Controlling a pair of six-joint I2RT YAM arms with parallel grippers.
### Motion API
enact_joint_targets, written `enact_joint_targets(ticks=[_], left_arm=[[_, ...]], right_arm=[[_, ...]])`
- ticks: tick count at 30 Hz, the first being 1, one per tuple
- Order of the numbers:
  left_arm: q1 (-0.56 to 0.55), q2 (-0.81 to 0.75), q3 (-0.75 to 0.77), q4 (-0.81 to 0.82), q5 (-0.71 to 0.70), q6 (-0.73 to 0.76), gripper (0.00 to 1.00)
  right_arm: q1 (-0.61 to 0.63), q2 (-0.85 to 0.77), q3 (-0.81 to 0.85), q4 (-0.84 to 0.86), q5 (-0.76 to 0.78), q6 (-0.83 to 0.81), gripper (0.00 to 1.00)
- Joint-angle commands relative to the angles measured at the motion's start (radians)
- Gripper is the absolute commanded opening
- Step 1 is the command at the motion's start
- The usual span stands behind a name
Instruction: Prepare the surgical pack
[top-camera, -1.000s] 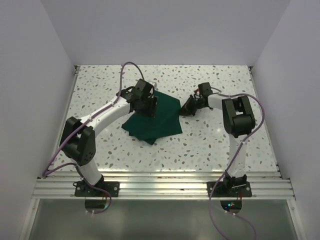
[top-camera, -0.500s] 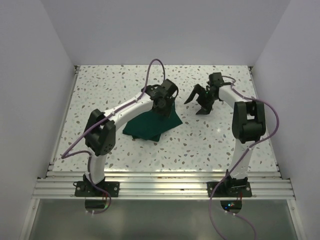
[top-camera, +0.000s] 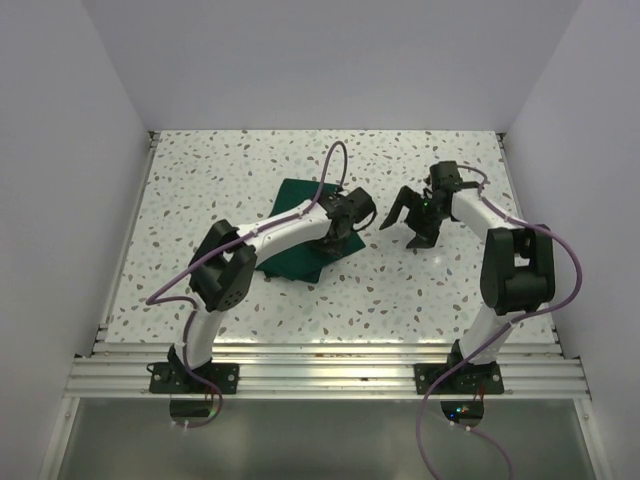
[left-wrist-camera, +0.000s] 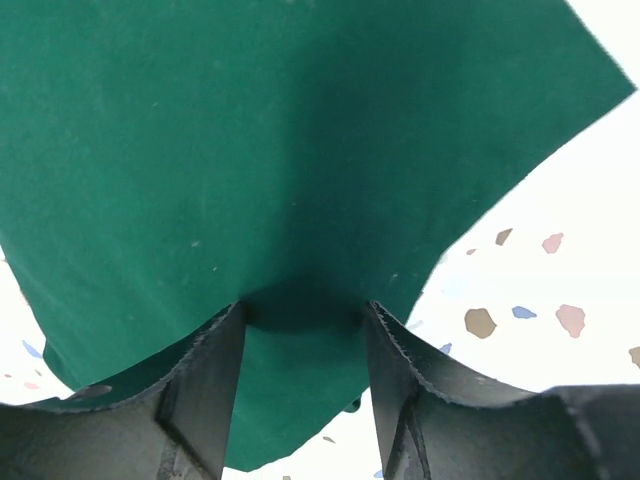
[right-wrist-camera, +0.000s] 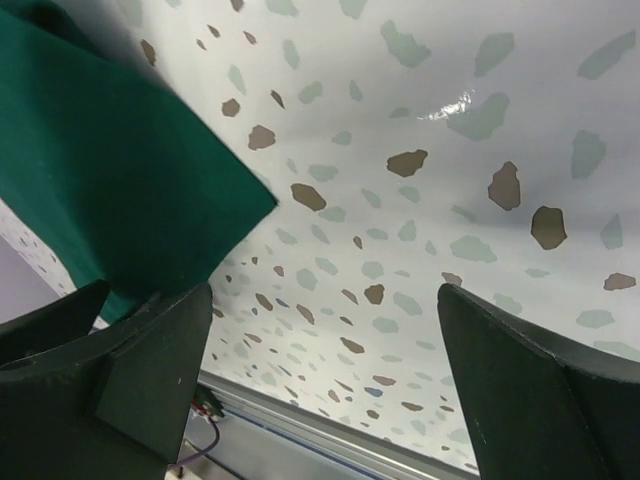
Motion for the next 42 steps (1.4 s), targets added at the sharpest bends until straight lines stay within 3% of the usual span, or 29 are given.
enact_joint_targets(ticks=[1,16,19,21,22,23,29,32,35,40,42], left_arm=[[-0.002,0.008,-0.011,-0.035,-0.083,-0.052,0.53],[-0.005,0.026,-0.045,-0.015,-0.092,-0.040,0.49],[-0.005,0.014,-0.056,0.002,-0.078,-0.032,0.39],[-0.005,0.006,-0.059,0.011,-0.071,-0.024,0.24],[-0.005,0.000,-0.062,0.014,-0.063,-0.023,0.15],[-0.005,-0.003,-0.060,0.016,-0.061,-0.023,0.12],[-0.005,-0.040,-0.059,0.008,-0.048,-0.031,0.11],[-0.004,-0.044,-0.059,0.007,-0.046,-0.029,0.00],[-0.004,-0.052,-0.042,-0.007,-0.041,-0.031,0.00],[-0.002,-0.073,0.022,-0.044,-0.023,-0.040,0.00],[-0.001,-0.084,0.041,-0.061,-0.003,-0.046,0.00]], right_arm=[[0.005,-0.056,-0.043,0.034,-0.009,-0.007,0.99],[0.063,-0.050,-0.076,0.081,-0.012,0.028,0.99],[0.095,-0.033,-0.076,0.092,-0.026,0.033,0.99],[0.123,-0.027,-0.085,0.122,-0.044,0.039,0.98],[0.132,-0.024,-0.088,0.138,-0.063,0.053,0.96],[0.150,-0.022,-0.090,0.161,-0.073,0.057,0.92],[0.198,0.028,-0.039,0.181,-0.127,0.071,0.74],[0.201,0.045,-0.024,0.192,-0.144,0.079,0.71],[0.205,0.065,-0.019,0.215,-0.175,0.094,0.68],[0.209,0.094,-0.030,0.310,-0.265,0.178,0.40],[0.215,0.105,-0.018,0.339,-0.288,0.203,0.36]])
